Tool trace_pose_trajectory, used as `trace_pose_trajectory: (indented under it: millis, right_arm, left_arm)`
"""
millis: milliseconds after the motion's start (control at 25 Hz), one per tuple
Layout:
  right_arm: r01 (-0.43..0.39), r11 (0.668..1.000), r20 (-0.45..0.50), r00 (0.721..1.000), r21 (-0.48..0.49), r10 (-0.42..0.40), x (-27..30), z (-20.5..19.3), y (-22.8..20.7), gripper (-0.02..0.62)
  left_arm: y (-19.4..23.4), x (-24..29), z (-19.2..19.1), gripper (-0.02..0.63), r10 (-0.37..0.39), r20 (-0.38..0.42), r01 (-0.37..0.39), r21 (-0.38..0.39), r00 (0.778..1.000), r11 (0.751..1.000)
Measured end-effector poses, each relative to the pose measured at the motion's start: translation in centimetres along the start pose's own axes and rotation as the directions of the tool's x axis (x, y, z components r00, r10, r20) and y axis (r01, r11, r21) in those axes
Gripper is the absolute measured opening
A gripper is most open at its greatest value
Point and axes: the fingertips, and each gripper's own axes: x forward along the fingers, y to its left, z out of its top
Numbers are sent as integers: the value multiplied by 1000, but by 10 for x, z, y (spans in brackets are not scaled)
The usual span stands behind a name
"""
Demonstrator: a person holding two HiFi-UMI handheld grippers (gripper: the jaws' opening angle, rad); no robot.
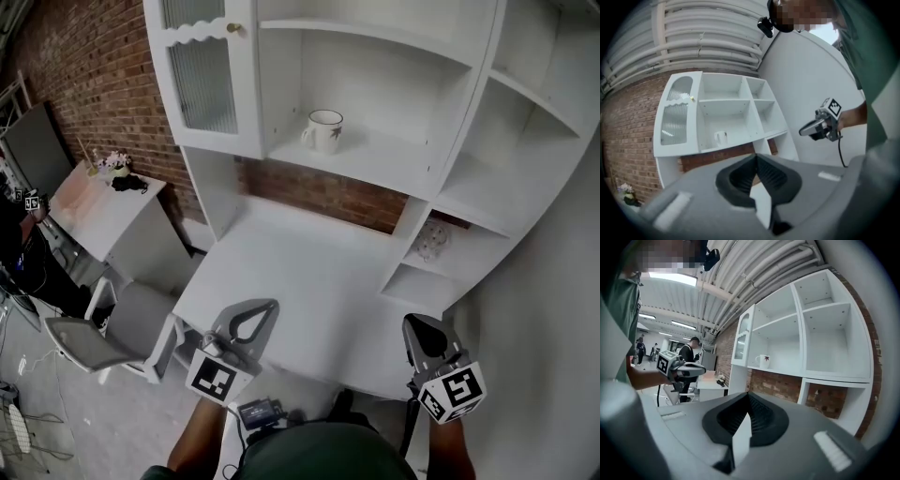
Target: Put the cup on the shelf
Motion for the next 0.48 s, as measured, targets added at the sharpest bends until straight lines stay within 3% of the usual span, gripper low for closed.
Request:
trace_pose_trajectory:
  millis: [160, 480]
  right_arm:
    - [-14, 1000, -4, 1000, 9, 14, -12, 1, 21, 3]
    - [22, 999, -35, 999, 32, -21, -36, -9, 30, 3]
  left_arm:
    - [-29, -13, -23, 2, -57, -49, 54, -59, 997, 997]
    - [-62, -29, -34, 2, -115, -63, 106, -134, 991, 985]
